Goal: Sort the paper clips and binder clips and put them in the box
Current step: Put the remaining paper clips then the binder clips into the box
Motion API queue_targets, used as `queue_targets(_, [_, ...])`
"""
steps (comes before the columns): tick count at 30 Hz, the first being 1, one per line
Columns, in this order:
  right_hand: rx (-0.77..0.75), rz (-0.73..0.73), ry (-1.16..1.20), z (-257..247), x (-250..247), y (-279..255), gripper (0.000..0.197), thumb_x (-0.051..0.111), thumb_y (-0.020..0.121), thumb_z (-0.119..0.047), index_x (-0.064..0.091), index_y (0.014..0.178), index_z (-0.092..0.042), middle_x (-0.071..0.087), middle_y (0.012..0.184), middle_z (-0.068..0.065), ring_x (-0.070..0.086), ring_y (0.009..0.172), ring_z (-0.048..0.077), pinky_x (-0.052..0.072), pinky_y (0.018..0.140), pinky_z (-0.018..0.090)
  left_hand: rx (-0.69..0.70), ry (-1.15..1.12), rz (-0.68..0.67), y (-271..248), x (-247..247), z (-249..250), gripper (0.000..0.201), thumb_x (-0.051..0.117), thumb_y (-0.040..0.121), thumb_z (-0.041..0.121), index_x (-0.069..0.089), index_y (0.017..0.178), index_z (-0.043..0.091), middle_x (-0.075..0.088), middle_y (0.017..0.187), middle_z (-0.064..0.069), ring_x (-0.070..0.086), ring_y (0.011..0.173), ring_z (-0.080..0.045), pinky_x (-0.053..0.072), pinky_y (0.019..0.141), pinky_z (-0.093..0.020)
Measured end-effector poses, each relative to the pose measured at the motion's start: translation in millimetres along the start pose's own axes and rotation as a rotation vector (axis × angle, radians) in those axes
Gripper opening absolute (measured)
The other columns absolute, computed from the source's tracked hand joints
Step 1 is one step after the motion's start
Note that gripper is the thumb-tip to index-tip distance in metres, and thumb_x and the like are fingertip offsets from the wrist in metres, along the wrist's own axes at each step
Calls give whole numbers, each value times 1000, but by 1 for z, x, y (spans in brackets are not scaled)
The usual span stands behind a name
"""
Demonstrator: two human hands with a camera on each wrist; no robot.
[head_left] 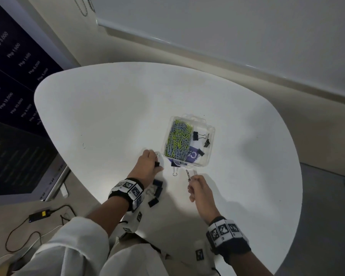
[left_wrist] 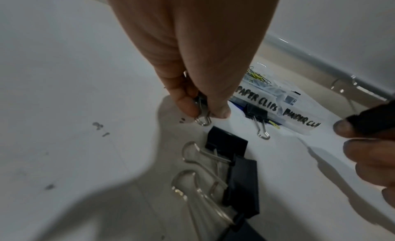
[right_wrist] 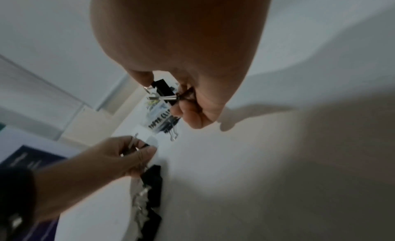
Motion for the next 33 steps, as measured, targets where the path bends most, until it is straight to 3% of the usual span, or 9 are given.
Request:
queue_targets(4, [6, 57, 231, -23, -4, 7, 6, 46, 87, -14, 51, 90, -12, 47, 74, 5, 38, 61, 14, 31, 55, 30, -33, 31, 54, -2, -4, 4, 29, 44, 98, 29, 47, 111, 3, 49, 108, -17, 52, 93, -34, 46, 82, -42])
queue_targets(8, [-206, 149, 5, -56, -9, 21, 6, 55, 92, -19, 52, 97, -17, 56, 84, -4, 47, 70, 16, 40, 65, 29, -154, -69, 49, -5, -10, 4, 37, 37, 98, 39, 48, 110, 6, 50, 112, -16, 51, 100, -31, 46, 86, -41])
queue_targets(10, [-264, 211, -137, -68, -10, 36, 15, 60, 90, -18, 52, 103, -20, 61, 98, -3, 58, 86, 13, 47, 77, 26, -56, -167, 140, -11, -14, 13, 40, 31, 97, 47, 45, 97, 10, 46, 101, -10, 49, 87, -25, 46, 81, -41])
queue_targets(14, [-246, 298, -295, -72, -8, 64, 30, 65, 87, -19, 51, 113, -15, 61, 110, 3, 61, 96, 17, 50, 86, 29, 106, -235, 87, -5, -16, 66, 25, 34, 101, 39, 36, 88, 18, 38, 91, -1, 39, 72, -3, 32, 70, -18])
queue_targets(19, [-254, 317, -294, -66, -13, 62, 39, 59, 93, -16, 51, 131, -12, 57, 120, 5, 60, 91, 4, 49, 82, 18, 98, -317, 57, 29, -7, 117, 21, 42, 100, 30, 38, 86, 15, 41, 88, -3, 34, 67, -6, 32, 65, -26])
queue_targets(22, [-274, 348, -304, -57, -21, 52, 36, 53, 95, -9, 53, 130, -13, 58, 119, 3, 56, 92, 1, 43, 79, 10, 104, -281, 27, 37, -5, 134, 12, 48, 98, 19, 45, 98, 8, 44, 101, -7, 43, 81, -15, 34, 73, -24])
queue_targets(26, [-284, 352, -278, -45, -29, 40, 41, 51, 91, -1, 53, 128, -17, 59, 111, 2, 60, 98, 12, 52, 89, 29, 104, -208, 41, 37, -4, 131, 22, 48, 97, 16, 50, 114, 3, 50, 114, -14, 52, 97, -28, 43, 86, -33])
queue_targets(30, [-422, 319, -268, -40, -25, 28, 39, 56, 87, 2, 58, 117, -23, 57, 104, -1, 61, 87, 9, 55, 78, 31, 201, -165, 153, 14, -21, 112, 19, 47, 97, 20, 54, 113, 12, 54, 106, -6, 54, 86, -23, 46, 76, -34])
queue_targets(33, [-615, 151, -432, -35, -14, 18, 27, 61, 86, -4, 67, 102, -24, 61, 95, -8, 61, 86, 11, 53, 75, 29, 213, -85, 154, -14, -33, 76, 11, 51, 92, 22, 55, 101, 18, 55, 93, 0, 55, 79, -21, 47, 69, -34])
Point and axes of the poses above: each hand's wrist, its own y-axis towards the middle knuckle, its own x-axis out of the palm, z = x × y, the point moved 2 cm from there along y, towards the middle knuckle
